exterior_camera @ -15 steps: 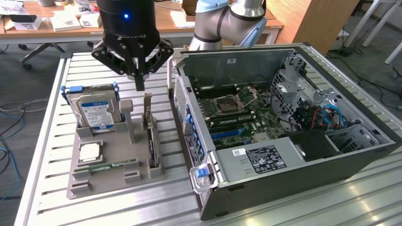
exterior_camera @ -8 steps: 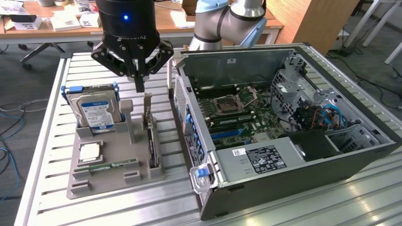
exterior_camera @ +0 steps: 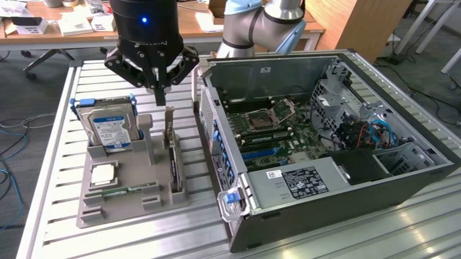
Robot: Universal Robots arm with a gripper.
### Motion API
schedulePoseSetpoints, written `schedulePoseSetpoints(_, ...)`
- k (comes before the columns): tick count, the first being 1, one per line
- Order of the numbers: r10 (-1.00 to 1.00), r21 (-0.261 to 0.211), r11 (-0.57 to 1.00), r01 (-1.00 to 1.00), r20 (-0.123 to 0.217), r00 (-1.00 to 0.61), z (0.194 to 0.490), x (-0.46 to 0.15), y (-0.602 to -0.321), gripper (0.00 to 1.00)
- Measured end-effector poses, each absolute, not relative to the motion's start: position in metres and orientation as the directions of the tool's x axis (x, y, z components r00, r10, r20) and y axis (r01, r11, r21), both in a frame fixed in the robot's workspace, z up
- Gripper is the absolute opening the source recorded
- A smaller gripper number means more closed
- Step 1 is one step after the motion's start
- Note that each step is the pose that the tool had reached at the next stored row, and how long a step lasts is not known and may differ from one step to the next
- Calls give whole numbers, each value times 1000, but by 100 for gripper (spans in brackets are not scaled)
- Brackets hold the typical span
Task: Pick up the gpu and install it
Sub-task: 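Pick up the gpu and move the gpu toward the slot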
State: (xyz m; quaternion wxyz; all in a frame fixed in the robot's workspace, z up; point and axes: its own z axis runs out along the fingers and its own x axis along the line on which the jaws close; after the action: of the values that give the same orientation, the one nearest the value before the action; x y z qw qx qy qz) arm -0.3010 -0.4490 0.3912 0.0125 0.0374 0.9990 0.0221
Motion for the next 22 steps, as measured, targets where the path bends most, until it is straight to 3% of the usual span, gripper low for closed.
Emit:
schedulePoseSetpoints(6, 75, 45, 996, 74, -23, -997, 391, -301, -449, 11)
schedulePoseSetpoints(11, 75, 45, 996, 74, -23, -997, 391, -301, -449, 35)
schedulePoseSetpoints(13, 75, 45, 996, 74, -23, -997, 391, -301, -449, 35)
schedulePoseSetpoints(16, 75, 45, 996, 74, -23, -997, 391, -301, -449, 47)
schedulePoseSetpoints(22, 75, 45, 996, 74, -23, -997, 391, -301, -449, 47)
